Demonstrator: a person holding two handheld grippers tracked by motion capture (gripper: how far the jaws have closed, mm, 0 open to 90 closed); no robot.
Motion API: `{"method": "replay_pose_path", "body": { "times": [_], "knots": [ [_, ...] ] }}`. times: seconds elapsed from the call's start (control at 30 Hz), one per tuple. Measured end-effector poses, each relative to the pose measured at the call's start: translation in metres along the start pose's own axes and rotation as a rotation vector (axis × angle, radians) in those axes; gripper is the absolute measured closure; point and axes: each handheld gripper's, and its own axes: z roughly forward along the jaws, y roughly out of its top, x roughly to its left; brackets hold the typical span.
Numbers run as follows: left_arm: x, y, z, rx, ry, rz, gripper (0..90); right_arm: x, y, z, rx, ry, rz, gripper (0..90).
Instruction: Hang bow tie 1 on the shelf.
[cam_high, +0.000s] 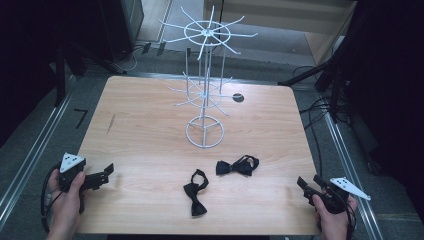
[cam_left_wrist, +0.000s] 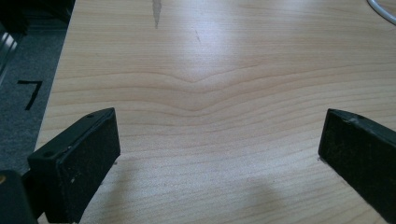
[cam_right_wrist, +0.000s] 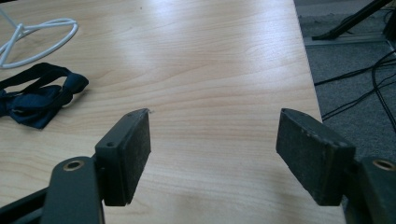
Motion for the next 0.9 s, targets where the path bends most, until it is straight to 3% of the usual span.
{"method": "replay_pose_path", "body": {
  "times": [0.07, 0.1, 0.13, 0.33, 0.4, 0.53, 0.7, 0.9],
  "knots": [
    [0.000, 0.000, 0.000, -0.001, 0.000, -0.003, 0.0, 0.002, 0.002, 0.001, -0.005, 0.005, 0.053, 29.4],
    [-0.001, 0.000, 0.001, -0.001, 0.000, -0.004, 0.0, 0.002, 0.002, 0.001, -0.005, 0.005, 0.053, 29.4],
    [-0.001, 0.000, 0.001, -0.001, 0.001, 0.003, 0.0, 0.010, 0.005, 0.002, -0.025, 0.023, 0.134, 31.7],
    [-0.001, 0.000, 0.001, -0.004, 0.003, 0.004, 0.0, 0.043, 0.013, 0.013, -0.021, 0.047, 0.088, 35.3],
    [-0.001, 0.000, 0.000, -0.001, 0.003, 0.002, 0.0, 0.051, 0.016, 0.016, -0.024, 0.050, 0.078, 41.1],
    [-0.001, 0.000, 0.000, -0.002, 0.001, 0.002, 0.0, 0.063, 0.021, 0.018, -0.040, 0.083, 0.084, 44.9],
    [-0.001, 0.000, 0.000, -0.003, 0.003, 0.006, 0.0, 0.077, 0.026, 0.022, -0.033, 0.086, 0.068, 55.1],
    [-0.001, 0.000, 0.000, -0.003, 0.002, 0.005, 0.0, 0.093, 0.029, 0.040, 0.024, 0.084, 0.037, 62.5]
  ]
}}
